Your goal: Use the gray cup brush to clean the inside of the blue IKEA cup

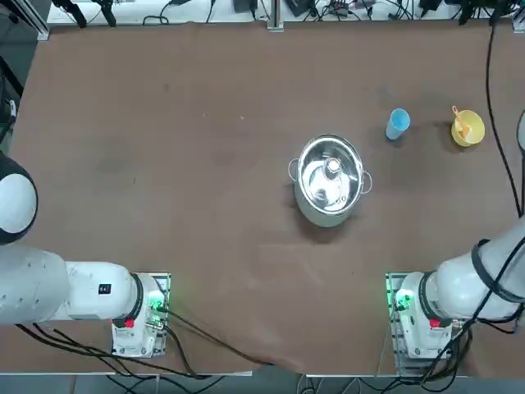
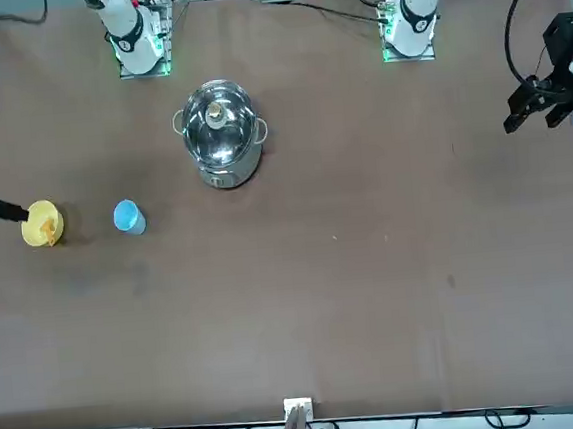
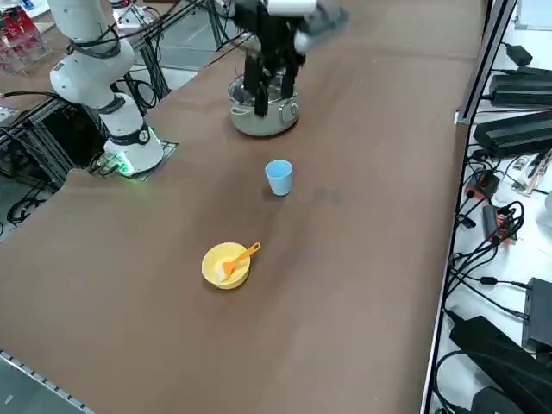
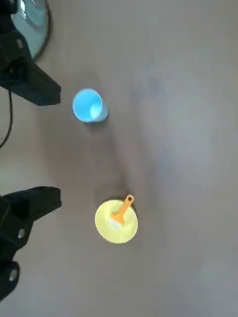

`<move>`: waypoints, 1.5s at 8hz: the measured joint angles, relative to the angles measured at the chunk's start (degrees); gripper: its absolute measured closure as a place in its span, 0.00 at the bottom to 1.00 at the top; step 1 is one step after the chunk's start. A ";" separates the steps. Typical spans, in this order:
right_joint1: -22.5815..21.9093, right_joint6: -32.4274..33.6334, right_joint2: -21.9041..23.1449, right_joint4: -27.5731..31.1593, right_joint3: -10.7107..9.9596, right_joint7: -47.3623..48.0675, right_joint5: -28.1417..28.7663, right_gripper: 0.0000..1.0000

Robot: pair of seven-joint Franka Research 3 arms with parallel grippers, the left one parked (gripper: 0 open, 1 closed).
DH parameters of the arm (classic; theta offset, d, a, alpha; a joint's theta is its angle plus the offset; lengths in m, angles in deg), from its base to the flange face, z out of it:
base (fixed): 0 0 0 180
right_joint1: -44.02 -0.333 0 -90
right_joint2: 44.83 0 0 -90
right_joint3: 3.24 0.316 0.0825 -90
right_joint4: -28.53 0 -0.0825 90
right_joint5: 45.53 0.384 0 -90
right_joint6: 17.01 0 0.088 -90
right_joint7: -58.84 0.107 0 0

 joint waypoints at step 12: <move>-3.60 -6.58 21.54 20.27 2.89 -3.72 4.11 0.00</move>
